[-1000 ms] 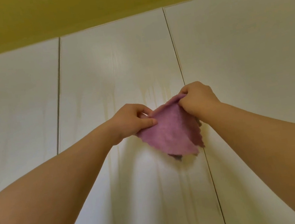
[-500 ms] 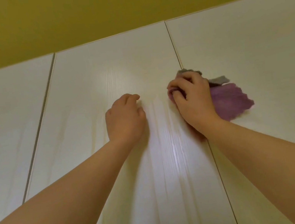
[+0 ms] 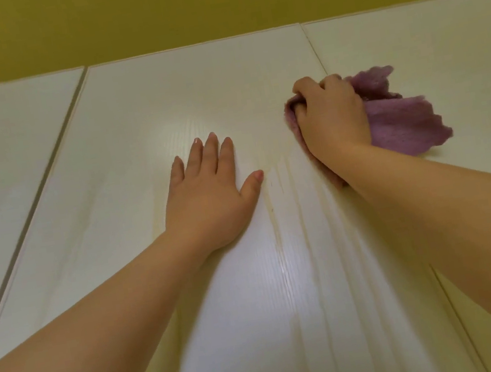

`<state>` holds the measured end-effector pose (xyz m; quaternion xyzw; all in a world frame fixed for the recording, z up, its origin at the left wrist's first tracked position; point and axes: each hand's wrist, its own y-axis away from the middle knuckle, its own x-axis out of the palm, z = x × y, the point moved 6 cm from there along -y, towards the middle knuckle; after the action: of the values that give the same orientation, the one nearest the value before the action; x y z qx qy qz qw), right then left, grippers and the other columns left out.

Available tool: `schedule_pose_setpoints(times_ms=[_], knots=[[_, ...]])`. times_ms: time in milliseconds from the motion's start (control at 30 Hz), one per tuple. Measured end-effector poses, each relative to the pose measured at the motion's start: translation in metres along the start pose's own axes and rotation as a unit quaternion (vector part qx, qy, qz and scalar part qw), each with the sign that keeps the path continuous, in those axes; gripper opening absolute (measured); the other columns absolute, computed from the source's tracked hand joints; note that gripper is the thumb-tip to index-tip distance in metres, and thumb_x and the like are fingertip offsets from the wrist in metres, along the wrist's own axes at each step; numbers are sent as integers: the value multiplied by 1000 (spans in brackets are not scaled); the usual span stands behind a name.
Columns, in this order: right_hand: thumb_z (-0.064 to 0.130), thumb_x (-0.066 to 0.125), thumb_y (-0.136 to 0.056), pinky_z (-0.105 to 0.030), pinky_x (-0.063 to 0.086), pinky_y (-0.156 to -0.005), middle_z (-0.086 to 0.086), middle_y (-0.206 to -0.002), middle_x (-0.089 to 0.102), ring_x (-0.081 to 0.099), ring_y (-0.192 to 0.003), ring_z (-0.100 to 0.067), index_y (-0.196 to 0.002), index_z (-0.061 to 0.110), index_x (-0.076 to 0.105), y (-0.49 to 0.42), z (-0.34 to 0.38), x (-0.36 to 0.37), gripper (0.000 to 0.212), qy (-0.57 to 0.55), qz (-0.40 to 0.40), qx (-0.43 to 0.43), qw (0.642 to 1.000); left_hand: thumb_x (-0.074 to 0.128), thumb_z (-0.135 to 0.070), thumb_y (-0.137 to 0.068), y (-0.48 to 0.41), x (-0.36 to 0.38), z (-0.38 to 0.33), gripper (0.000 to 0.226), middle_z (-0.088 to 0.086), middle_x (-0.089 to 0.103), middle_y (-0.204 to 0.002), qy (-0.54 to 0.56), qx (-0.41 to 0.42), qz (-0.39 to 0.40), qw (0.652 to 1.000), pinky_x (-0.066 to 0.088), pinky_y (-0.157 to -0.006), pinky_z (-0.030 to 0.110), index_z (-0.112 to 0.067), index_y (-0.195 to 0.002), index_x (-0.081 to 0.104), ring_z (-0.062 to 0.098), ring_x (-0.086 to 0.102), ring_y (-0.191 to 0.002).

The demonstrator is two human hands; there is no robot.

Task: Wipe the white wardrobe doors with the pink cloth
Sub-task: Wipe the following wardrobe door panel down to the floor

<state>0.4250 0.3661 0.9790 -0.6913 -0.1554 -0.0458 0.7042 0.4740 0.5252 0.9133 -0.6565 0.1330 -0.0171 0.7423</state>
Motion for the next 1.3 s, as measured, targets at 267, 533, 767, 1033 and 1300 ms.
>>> schedule_pose_setpoints(times_ms=[267, 533, 767, 1033, 1300], knots=[[34, 19, -101, -49, 8, -111, 8, -155, 15, 5, -144, -18, -145, 31, 23, 2, 10, 17, 44, 47, 171, -48, 983, 10, -55, -97, -1, 2, 4, 69, 2, -17, -158, 14, 21, 16, 1000, -11, -116, 40, -17, -151, -12, 18, -18, -144], [36, 19, -102, -38, 11, -112, 10, -156, 12, 3, -144, -13, -148, 30, 18, 10, 30, 17, 46, 12, 200, -105, 974, 8, -41, -101, 1, -3, 8, 58, 1, -13, -159, -4, 62, 17, 998, -9, -116, 40, -17, -151, -10, 18, -14, -145], [32, 27, -101, -24, 8, -111, 7, -155, 18, 7, -144, -14, -146, 30, 23, 23, 18, 10, 45, -6, 220, -136, 966, 4, -45, -100, 1, -3, 12, 60, 1, -15, -159, -39, 72, 25, 996, -16, -112, 51, -18, -150, -13, 17, -15, -145], [32, 21, -102, -29, 4, -113, 8, -156, 12, 4, -144, -13, -148, 27, 16, 40, 33, 16, 47, 22, 222, -168, 960, 4, -48, -99, -1, -4, 15, 62, 0, -14, -159, -51, 75, 30, 995, -18, -110, 53, -19, -150, -14, 16, -14, -145], [34, 25, -101, -33, 18, -112, 4, -154, 22, 21, -141, -20, -146, 31, 23, 61, 62, 16, 45, 4, 243, -203, 949, 10, -38, -102, 6, -24, 42, 58, -4, -18, -158, 21, 23, -33, 999, -16, -112, 45, -19, -149, -17, 10, -16, -144]])
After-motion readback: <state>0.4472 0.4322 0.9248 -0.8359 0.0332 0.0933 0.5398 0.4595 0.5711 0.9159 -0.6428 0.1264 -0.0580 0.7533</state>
